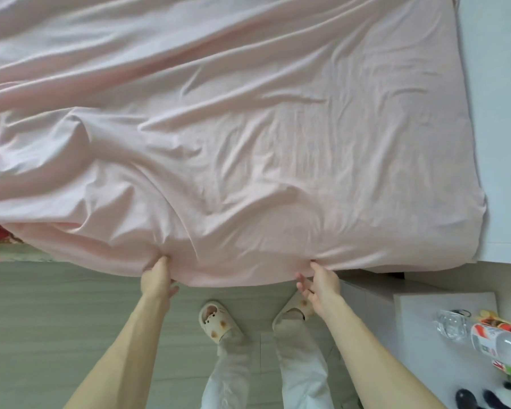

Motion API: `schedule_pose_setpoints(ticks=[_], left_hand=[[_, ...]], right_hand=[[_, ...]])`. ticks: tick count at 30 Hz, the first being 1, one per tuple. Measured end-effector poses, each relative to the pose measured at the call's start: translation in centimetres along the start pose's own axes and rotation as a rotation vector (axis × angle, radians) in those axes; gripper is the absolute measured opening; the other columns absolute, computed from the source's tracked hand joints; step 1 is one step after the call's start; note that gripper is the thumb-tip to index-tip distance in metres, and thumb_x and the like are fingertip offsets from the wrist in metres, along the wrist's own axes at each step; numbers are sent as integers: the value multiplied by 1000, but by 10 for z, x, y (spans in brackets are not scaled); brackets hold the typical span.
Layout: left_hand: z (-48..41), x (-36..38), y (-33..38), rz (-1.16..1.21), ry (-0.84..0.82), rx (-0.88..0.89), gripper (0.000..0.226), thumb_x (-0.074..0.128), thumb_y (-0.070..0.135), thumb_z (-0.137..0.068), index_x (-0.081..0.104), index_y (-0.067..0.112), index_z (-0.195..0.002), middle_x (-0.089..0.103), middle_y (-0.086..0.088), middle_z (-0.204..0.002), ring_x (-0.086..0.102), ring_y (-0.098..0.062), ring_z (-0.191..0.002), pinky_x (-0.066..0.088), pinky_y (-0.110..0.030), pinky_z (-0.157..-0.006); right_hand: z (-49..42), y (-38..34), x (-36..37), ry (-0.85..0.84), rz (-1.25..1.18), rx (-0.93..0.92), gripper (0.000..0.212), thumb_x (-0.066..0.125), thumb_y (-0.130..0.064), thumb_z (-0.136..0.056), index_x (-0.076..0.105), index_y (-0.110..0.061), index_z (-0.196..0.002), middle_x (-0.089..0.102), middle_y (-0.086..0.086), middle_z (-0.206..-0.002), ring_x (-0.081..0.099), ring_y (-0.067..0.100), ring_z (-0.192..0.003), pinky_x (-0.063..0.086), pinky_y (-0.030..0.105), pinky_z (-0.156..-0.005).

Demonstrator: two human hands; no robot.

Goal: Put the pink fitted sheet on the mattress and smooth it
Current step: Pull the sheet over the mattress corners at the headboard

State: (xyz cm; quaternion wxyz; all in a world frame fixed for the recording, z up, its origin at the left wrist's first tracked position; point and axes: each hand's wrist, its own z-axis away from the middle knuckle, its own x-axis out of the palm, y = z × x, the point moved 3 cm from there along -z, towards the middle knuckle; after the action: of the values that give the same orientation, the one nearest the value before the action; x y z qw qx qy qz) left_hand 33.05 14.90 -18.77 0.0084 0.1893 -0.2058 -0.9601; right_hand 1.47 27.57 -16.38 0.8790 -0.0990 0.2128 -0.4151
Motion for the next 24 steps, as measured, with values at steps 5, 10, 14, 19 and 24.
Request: schedule_pose_setpoints(ticks=[5, 10, 14, 19, 24], left_hand=[[4, -19, -11, -191, 182, 88, 54, 56, 45, -69, 62, 2, -100, 68, -20, -92, 64, -40, -91, 53, -46, -90], [11, -39, -43, -340, 200, -31, 49, 57, 36, -85, 62, -6, -109, 68, -27, -103, 63, -44, -99, 50, -46, -88], [23, -17, -27, -452, -44, -106, 28, 48, 32, -90, 61, 11, -103, 72, -3, -94, 69, -27, -81, 48, -37, -74], [72, 42, 15, -1025, -232, 234, 45, 39, 47, -82, 71, 16, -83, 73, 3, -82, 67, -21, -76, 54, -35, -80], [140, 139, 58, -998, -116, 857, 31, 48, 45, -93, 59, 24, -114, 61, 4, -113, 59, -19, -99, 48, -35, -75]], right_hand=[[-7, -3, 4, 108, 202, -111, 19, 53, -24, -101, 55, -4, -100, 66, 13, -81, 64, 20, -56, 50, 26, -43], [2, 17, -9, 110, 341, -134, 26, 49, -27, -103, 56, -4, -93, 70, 13, -84, 64, 21, -51, 49, 26, -41], [13, -7, -13, -23, 542, -2, 21, 50, -24, -94, 63, -8, -96, 74, 8, -85, 65, 21, -57, 53, 28, -53], [26, -62, -19, 46, 1040, -429, 31, 46, -39, -94, 67, -18, -84, 73, -2, -74, 69, 20, -75, 55, 32, -70], [9, -103, -38, 224, 916, -867, 23, 50, -38, -96, 57, -22, -111, 59, 0, -120, 55, 23, -108, 47, 36, -89]])
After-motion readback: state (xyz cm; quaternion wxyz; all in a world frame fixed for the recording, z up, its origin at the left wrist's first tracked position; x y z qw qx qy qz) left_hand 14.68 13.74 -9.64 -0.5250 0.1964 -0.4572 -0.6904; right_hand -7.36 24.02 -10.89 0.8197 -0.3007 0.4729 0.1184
